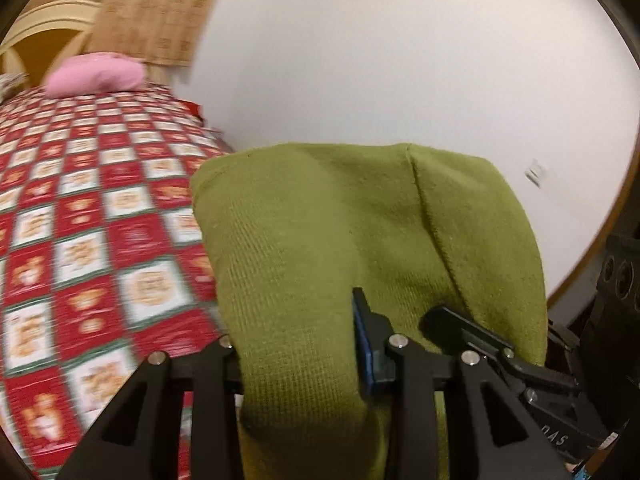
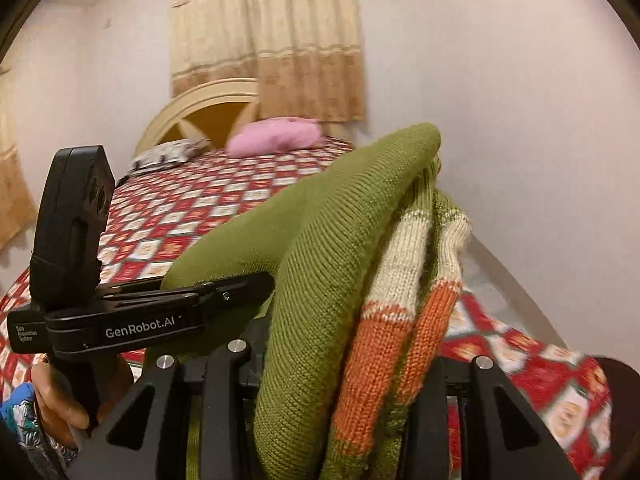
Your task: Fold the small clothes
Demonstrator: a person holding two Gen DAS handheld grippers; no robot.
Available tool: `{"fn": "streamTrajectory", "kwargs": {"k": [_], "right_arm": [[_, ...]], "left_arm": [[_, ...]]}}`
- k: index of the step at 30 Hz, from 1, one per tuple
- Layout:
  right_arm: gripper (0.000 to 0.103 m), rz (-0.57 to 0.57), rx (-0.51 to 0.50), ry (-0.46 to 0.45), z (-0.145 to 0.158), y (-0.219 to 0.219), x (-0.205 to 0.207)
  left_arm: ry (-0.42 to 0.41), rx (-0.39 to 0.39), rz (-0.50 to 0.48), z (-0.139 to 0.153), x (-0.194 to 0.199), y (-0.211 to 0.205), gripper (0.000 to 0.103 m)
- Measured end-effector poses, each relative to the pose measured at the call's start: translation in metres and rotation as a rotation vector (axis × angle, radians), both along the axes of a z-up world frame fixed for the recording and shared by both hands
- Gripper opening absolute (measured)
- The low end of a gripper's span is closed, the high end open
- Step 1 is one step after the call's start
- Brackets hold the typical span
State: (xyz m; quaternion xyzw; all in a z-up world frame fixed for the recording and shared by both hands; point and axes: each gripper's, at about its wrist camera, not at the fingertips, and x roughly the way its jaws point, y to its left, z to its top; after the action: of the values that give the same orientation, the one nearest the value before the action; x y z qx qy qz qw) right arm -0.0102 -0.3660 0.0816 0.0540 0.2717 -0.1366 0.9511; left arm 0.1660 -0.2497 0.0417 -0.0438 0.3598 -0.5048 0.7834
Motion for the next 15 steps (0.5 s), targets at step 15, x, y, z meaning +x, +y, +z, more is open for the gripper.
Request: {"fn": "streamTrajectory", "kwargs": {"k": [15], "right_arm": [[0.054,-0.143,0.515,0.093,-0.137,-0.186,-0.037]], "left_arm": [[0.094,0.27,-0.069,-0.098,-0.012,-0.114,0.053]]}}
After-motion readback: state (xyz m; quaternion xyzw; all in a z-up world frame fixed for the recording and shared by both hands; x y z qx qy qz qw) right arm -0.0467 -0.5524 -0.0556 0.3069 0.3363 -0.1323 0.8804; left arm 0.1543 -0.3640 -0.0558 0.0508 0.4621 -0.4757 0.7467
